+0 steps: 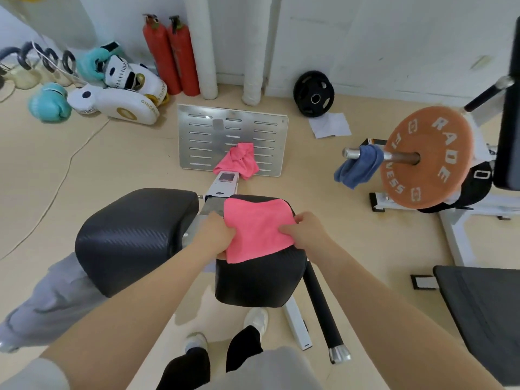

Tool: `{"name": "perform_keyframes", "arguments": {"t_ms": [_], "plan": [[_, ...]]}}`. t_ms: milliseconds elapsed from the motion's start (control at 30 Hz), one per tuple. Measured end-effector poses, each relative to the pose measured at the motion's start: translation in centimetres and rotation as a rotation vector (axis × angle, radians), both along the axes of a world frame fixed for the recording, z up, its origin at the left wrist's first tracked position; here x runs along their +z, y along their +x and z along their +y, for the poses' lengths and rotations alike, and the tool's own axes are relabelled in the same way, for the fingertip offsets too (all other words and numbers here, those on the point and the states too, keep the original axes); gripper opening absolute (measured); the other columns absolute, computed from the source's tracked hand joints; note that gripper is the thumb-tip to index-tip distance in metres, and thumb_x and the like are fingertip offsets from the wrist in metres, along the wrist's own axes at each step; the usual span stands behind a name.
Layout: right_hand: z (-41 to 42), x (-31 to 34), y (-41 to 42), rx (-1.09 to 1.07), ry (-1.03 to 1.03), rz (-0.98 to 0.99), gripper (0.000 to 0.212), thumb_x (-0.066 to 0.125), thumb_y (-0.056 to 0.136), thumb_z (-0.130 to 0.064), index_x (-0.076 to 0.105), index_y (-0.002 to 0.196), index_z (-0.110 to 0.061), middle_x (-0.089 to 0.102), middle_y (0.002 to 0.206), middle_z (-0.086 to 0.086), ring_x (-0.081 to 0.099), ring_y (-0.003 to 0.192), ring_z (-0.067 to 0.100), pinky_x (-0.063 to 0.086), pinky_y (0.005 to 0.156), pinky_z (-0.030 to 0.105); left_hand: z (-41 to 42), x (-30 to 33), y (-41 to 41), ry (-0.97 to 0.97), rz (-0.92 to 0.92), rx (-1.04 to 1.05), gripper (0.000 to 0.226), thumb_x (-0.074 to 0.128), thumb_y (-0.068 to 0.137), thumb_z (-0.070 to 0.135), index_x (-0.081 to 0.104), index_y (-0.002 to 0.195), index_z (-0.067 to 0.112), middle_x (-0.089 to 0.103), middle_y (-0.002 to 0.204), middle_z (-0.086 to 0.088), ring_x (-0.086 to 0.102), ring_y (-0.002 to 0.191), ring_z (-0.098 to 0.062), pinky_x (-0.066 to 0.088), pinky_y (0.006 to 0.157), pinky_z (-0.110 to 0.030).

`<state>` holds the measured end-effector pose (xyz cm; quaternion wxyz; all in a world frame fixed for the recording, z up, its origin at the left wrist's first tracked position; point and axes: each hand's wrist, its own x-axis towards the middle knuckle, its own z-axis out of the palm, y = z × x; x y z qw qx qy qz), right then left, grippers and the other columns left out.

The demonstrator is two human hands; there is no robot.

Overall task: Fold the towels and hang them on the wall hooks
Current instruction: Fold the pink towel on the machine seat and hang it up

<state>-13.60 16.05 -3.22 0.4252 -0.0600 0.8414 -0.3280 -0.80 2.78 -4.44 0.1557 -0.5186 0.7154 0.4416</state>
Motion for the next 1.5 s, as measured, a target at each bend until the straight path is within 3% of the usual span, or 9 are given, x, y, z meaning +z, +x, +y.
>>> {"name": "perform_keyframes", "arguments": {"t_ms": [133,400,500,600,867,1067,1200,1400,1500], "plan": [[-1.7,2.8,-0.3,0.224,-0.108,-0.018,0.039,0.058,0.082,-0.006,0.054,0.120,-0.010,0.045,0.086,0.001,0.039,0.062,0.010,0.032,0.056,0.019,-1.4,1.4,0.8,-0.175,0.123,-0.171,0.058,0.052,0.088,0.012,0.025,0.138,0.006,0.047,0.131,-0.017,0.057,0.107,-0.030,0.046,0.083,-0.033],[-6.9,9.3,5.1,0.823,-0.213,0.080,0.031,0.057,0.073,-0.004,0.067,0.083,-0.031,0.054,0.073,-0.007,0.045,0.074,0.010,0.035,0.070,0.026,-5.3,6.8,7.5,-0.070,0.631,-0.393,0.087,0.069,0.072,0.023,0.023,0.144,0.033,0.022,0.150,0.013,0.022,0.139,-0.008,0.024,0.115,-0.036],[-9.8,11.4,9.2,0.978,-0.200,0.086,0.039,0.051,0.075,0.003,0.068,0.087,-0.031,0.059,0.078,-0.010,0.049,0.079,0.006,0.040,0.074,0.023,-7.6,8.4,12.2,-0.096,0.592,-0.486,0.089,0.075,0.066,0.031,0.022,0.135,0.049,0.017,0.149,0.020,0.014,0.139,-0.002,0.020,0.111,-0.023],[-12.8,13.1,14.7,1.083,-0.219,0.135,0.044,0.047,0.076,0.009,0.071,0.101,-0.018,0.063,0.083,-0.010,0.051,0.078,-0.001,0.040,0.074,0.010,-10.5,9.2,18.5,0.048,0.570,-0.355,0.097,0.082,0.062,0.032,0.017,0.131,0.054,0.036,0.134,0.019,0.037,0.125,-0.002,0.033,0.095,-0.010],[-23.2,12.3,30.6,0.972,-0.370,0.224,0.047,0.044,0.070,0.014,0.074,0.094,-0.013,0.068,0.094,-0.007,0.060,0.101,0.015,0.046,0.098,0.035,-19.8,9.8,36.5,0.202,0.815,0.029,0.055,0.075,0.073,0.005,0.046,0.115,0.026,0.050,0.123,0.003,0.055,0.094,-0.009,0.048,0.072,-0.013],[-31.8,13.1,39.6,1.019,-0.380,0.280,0.045,0.046,0.072,0.014,0.074,0.097,-0.011,0.060,0.090,-0.010,0.052,0.084,-0.001,0.037,0.075,-0.001,-27.2,11.1,45.6,0.110,0.870,0.008,0.032,0.071,0.075,-0.002,0.056,0.079,0.027,0.045,0.131,0.011,0.057,0.107,-0.006,0.047,0.087,-0.023],[-37.2,12.2,41.0,1.089,-0.408,0.380,0.045,0.049,0.073,0.010,0.073,0.102,-0.015,0.052,0.084,-0.017,0.048,0.081,-0.003,0.035,0.075,0.007,-32.5,10.6,48.1,0.032,0.824,-0.053,0.031,0.072,0.068,0.005,0.057,0.059,0.031,0.053,0.124,0.009,0.050,0.112,0.011,0.043,0.083,-0.010],[-44.4,11.4,40.9,0.997,-0.456,0.328,0.039,0.051,0.075,0.011,0.072,0.102,-0.009,0.052,0.084,-0.015,0.051,0.076,-0.018,0.036,0.070,0.000,-41.8,9.3,49.2,0.046,0.774,-0.080,0.016,0.057,0.064,0.000,0.047,0.062,0.012,0.063,0.114,0.005,0.061,0.088,0.004,0.045,0.064,-0.015],[-50.5,11.7,40.2,1.033,-0.432,0.406,0.035,0.052,0.073,0.011,0.072,0.097,-0.005,0.054,0.082,-0.012,0.053,0.076,-0.007,0.038,0.070,0.004,-48.3,9.0,47.8,-0.043,0.730,-0.074,0.014,0.058,0.063,0.004,0.046,0.063,0.012,0.064,0.093,0.001,0.057,0.073,-0.004,0.042,0.060,-0.020]]}}
